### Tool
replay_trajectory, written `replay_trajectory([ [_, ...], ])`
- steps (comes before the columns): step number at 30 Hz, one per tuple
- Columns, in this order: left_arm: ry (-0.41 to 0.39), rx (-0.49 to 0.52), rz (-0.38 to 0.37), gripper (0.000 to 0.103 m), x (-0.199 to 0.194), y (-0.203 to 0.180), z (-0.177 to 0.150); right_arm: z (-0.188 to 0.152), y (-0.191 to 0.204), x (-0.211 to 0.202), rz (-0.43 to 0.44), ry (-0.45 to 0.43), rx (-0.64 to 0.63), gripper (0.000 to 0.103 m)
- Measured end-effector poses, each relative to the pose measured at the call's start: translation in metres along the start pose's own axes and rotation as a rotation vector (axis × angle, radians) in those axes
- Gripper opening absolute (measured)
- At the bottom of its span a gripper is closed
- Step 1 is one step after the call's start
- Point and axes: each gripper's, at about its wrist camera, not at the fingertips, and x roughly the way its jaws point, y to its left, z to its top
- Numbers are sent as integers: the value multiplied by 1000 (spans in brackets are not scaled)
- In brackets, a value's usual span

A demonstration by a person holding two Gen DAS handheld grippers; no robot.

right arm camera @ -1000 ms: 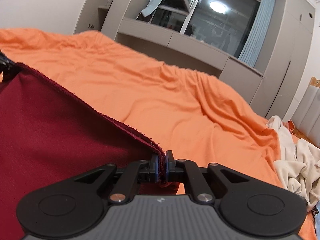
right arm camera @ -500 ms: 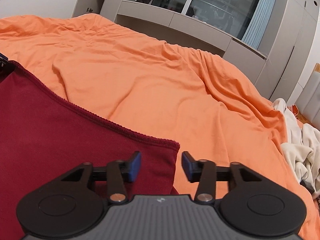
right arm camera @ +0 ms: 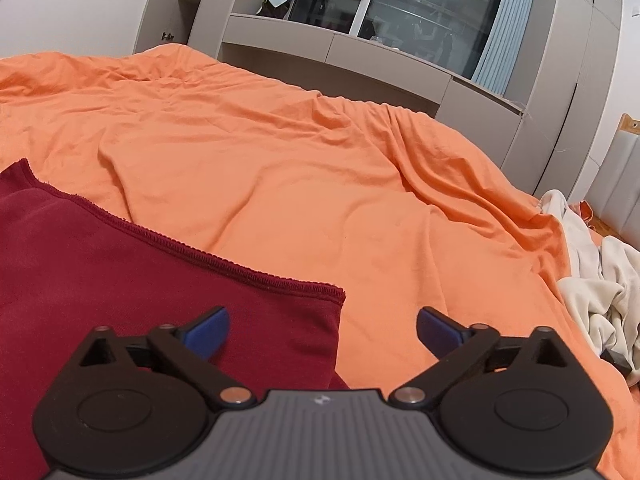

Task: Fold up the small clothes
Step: 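Lay the lifted edge over the shirt body and open both tools, then withdraw both open tools from the folded shirt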

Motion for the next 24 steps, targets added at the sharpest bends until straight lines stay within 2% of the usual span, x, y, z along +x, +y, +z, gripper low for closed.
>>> replay_trajectory([
  [3,26,-53,-6,102,-4,29,-7,0,-3,-2,0,0,12,103],
  [5,54,-113,-36,102,-4,48,-14,-1,-5,-5,-6,-1,27,103],
  [10,130,-265,-189,102,5,78,-32,2,-13,-22,-18,-30,71,103],
  [18,212,-194,-412,102,-2,56,-45,10,-30,-70,-22,-131,147,103],
  [24,224,-198,-481,102,-27,52,-54,5,-28,-102,3,-169,200,103],
])
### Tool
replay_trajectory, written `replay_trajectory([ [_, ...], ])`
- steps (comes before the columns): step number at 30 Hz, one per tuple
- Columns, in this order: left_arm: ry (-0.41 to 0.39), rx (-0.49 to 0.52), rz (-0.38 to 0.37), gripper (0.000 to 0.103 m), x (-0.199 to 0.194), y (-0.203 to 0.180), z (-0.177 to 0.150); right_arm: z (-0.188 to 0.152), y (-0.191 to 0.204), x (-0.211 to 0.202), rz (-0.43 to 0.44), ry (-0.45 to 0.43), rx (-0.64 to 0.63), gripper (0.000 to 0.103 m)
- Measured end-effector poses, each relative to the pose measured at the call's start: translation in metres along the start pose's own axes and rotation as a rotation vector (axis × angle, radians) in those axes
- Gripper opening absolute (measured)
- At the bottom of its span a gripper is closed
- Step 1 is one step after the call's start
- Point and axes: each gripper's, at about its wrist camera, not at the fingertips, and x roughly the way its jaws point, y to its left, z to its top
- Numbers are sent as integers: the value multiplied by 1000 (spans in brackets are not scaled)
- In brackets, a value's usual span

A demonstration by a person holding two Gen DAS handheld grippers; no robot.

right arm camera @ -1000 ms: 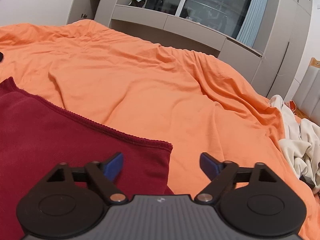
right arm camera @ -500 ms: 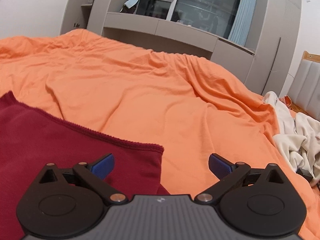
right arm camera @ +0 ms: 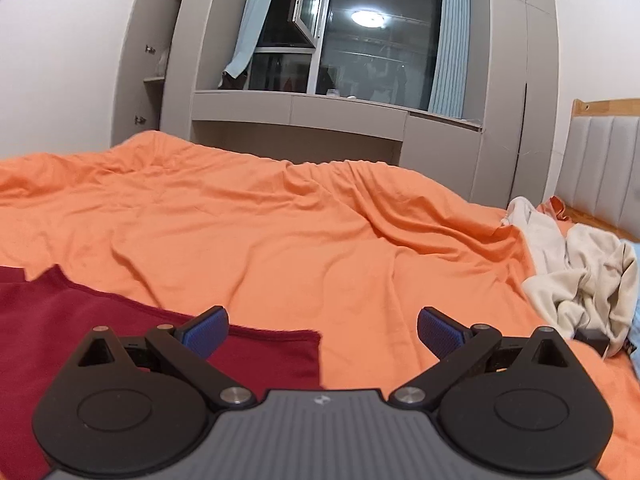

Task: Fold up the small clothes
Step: 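Withdraw both open tools from the folded shirt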

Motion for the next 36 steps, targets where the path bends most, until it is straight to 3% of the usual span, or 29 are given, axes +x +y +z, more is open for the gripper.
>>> replay_trajectory([
  [18,-85,36,-30,102,-50,-40,-61,-31,100,-47,189,55,-119,103],
  [28,-103,35,-55,102,-62,-53,-107,-40,108,-52,212,87,-39,103],
  [32,-91,4,-86,102,-58,-55,-116,-44,102,-50,284,102,74,103],
  [36,-69,12,-117,102,-54,-60,-123,-51,109,-45,275,138,45,103],
])
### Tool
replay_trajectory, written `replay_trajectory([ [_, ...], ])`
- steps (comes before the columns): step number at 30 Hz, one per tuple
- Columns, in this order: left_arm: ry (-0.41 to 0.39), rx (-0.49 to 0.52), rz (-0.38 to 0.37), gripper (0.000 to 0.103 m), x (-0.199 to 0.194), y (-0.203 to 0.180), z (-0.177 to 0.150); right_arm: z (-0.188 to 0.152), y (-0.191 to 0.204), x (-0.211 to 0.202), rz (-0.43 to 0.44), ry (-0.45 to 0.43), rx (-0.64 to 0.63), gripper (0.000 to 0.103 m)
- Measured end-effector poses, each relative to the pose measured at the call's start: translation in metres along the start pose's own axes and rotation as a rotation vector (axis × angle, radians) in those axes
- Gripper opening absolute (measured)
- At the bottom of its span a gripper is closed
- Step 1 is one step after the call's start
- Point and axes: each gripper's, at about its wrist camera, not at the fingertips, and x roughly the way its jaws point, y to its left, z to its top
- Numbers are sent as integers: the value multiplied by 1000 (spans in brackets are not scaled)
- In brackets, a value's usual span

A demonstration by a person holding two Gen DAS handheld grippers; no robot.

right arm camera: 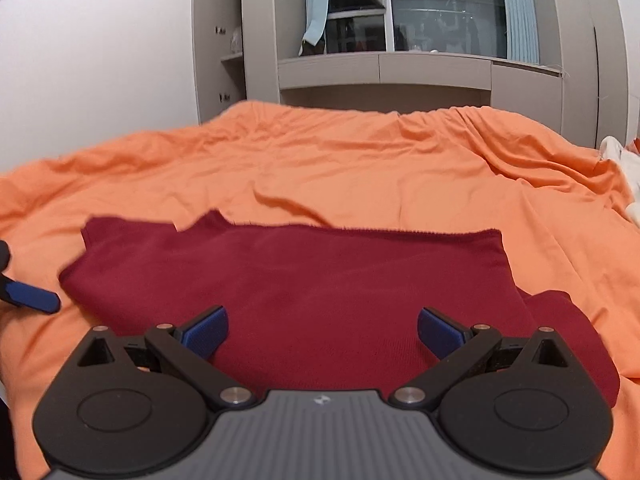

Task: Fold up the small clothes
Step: 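Withdraw both open tools from the folded shirt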

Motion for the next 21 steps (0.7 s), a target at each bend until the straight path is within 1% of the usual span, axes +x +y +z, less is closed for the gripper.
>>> replay_trajectory([
  [3,24,-6,-15,102,8,-1,-7,-5,7,8,-22,28,-26,103],
  [5,35,7,0,102,16,-4,-10,-9,12,10,-34,37,-43,103],
  [8,29,18,19,102,23,-8,-12,-12,14,12,-39,43,-52,103],
  [13,-11,-21,49,102,31,-7,-10,-12,11,14,-23,53,-31,103],
  [16,-33,-29,70,102,33,-6,-10,-13,11,14,-21,54,-29,103],
  [21,-102,-17,140,102,38,-12,-14,-13,10,14,-19,55,-28,103],
])
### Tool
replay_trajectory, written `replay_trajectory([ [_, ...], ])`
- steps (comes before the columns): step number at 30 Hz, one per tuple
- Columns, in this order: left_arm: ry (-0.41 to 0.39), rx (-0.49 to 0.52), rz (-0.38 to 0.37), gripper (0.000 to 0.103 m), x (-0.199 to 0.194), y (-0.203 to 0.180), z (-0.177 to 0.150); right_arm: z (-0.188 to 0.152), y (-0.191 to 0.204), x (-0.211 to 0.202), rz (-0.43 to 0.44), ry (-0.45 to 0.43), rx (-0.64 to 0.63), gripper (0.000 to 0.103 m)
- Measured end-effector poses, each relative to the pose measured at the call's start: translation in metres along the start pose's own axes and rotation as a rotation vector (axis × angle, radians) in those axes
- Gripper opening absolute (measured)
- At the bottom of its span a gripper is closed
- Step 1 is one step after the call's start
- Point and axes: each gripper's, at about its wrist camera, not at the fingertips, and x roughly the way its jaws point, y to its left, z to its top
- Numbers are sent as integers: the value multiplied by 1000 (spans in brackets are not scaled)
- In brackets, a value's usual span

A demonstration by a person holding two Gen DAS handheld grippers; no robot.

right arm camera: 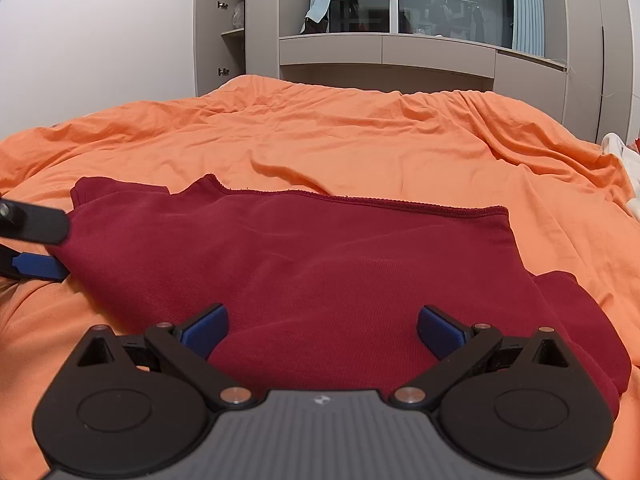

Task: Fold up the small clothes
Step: 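Withdraw both open tools from the folded shirt, then move the left tool to the shirt's folded end and close on it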

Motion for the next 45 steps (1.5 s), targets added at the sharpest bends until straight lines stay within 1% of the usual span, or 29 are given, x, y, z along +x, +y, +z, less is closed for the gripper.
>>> replay_trajectory([
  [2,-28,26,39,102,2,-5,-3,0,0,0,0,0,0,103],
  [5,-52,92,100,102,10,-15,-8,0,0,0,0,0,0,103],
  [9,-37,180,178,102,29,-26,-4,0,0,0,0,0,0,103],
  [11,-36,186,185,102,35,-24,1,0,0,0,0,1,0,103],
  [13,-50,159,173,102,37,-19,7,0,0,0,1,1,0,103],
  [17,-104,45,145,102,36,-5,17,0,0,0,1,1,0,103],
  [19,-123,18,145,102,36,-3,18,0,0,0,1,1,1,103],
  [21,-130,29,157,102,38,-5,15,0,0,0,1,1,0,103],
  [25,-125,89,187,102,41,-13,8,0,0,0,1,1,0,103],
  [30,-130,93,185,102,40,-10,7,0,0,0,1,1,0,103],
  [33,-138,80,189,102,40,-10,7,0,0,0,1,1,0,103],
  [37,-158,37,205,102,40,-10,10,0,0,0,1,1,0,103],
  [42,-183,-5,253,102,44,-14,16,3,0,0,3,4,-5,103],
  [45,-191,-25,288,102,47,-15,18,10,-7,-2,43,23,2,103],
])
